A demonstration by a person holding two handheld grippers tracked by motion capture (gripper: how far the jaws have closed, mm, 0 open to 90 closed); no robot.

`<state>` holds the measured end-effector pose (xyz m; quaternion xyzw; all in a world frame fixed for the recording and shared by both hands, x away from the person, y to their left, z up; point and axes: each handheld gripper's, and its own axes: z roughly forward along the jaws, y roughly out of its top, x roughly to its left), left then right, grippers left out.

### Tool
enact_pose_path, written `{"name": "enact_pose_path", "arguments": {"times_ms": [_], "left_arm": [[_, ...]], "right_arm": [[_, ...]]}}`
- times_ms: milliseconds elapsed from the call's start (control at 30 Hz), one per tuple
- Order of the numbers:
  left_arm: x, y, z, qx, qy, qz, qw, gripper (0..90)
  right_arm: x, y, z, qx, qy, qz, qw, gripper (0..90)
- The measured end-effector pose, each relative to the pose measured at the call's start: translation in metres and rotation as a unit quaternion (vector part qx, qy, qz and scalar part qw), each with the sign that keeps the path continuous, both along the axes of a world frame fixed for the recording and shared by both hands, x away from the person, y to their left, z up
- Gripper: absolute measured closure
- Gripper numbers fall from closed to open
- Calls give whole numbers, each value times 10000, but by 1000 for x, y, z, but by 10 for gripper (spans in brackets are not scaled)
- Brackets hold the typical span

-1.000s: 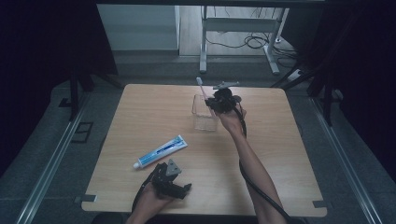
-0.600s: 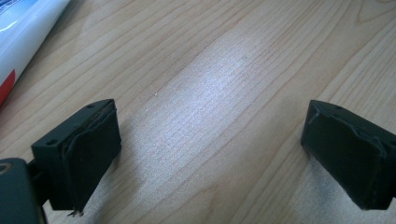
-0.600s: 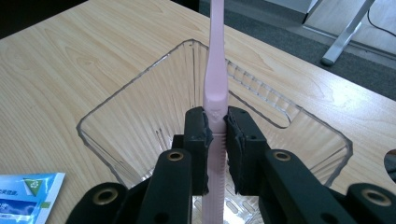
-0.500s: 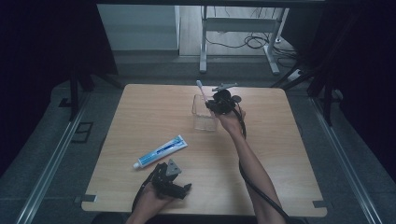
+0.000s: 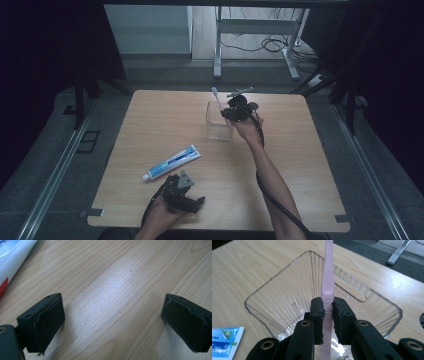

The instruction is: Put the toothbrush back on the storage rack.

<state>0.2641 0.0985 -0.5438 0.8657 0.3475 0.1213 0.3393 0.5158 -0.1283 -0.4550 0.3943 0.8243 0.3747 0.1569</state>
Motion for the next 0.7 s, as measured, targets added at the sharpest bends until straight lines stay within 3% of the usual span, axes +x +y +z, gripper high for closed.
{"name": "enact_pose_path", "arguments": {"times_ms": [300,700], "left_arm": [[0,0,0,0,0,4,10000,47],[0,0,0,1,1,2,10000,46]], "right_arm": [[4,1,-7,-104,242,-60,9996,764],[1,1,0,-105,203,27,9997,733]]}}
